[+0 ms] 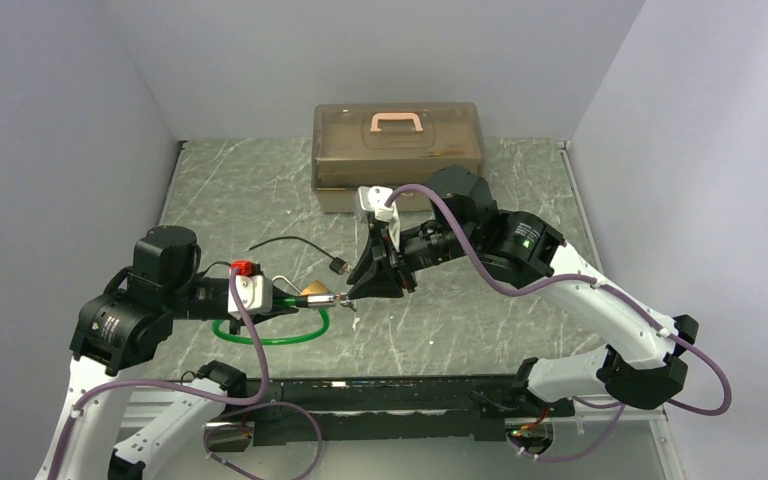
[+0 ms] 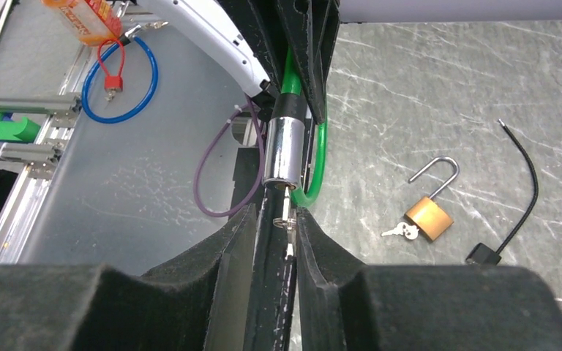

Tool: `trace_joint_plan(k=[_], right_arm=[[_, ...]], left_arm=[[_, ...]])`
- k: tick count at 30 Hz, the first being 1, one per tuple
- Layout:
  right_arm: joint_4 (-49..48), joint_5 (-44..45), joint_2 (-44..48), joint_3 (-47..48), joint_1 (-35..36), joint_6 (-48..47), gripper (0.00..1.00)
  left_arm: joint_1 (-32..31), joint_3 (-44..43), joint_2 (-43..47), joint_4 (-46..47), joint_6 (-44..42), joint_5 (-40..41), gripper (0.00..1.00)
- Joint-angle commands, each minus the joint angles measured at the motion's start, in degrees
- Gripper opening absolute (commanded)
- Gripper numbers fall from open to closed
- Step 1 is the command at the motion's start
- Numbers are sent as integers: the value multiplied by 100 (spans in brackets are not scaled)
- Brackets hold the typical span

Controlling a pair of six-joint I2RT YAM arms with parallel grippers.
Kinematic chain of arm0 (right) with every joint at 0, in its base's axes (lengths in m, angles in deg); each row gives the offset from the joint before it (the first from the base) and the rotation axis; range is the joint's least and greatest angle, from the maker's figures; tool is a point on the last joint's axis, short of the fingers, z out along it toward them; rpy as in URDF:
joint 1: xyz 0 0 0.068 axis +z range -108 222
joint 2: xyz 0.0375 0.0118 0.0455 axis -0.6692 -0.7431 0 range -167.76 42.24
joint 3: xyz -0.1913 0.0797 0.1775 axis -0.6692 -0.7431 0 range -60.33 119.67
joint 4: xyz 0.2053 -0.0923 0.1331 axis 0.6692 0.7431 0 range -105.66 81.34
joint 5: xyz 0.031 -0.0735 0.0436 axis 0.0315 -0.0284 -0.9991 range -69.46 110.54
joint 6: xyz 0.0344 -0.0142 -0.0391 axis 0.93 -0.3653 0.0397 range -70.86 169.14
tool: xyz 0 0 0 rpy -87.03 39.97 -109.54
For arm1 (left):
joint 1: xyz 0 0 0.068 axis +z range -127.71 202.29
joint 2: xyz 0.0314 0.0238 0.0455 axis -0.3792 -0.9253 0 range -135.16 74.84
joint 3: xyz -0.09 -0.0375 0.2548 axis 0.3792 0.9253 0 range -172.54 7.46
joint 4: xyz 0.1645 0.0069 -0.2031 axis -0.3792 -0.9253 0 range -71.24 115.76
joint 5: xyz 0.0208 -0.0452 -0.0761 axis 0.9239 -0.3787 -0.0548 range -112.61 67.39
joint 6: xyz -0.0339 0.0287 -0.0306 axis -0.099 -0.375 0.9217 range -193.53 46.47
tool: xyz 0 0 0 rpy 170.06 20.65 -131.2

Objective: Unlock with the key

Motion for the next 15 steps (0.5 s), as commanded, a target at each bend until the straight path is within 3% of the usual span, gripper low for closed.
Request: trace_joint_plan(k=[1,15], right_arm=[[58,-25,5,-43,-12,-44,27],[-223,-50,-86,-85,-12,330,22]], left_arm=[[45,-232,-35,303,46,-385,0],[124,-345,-73,192,10,-602,0]])
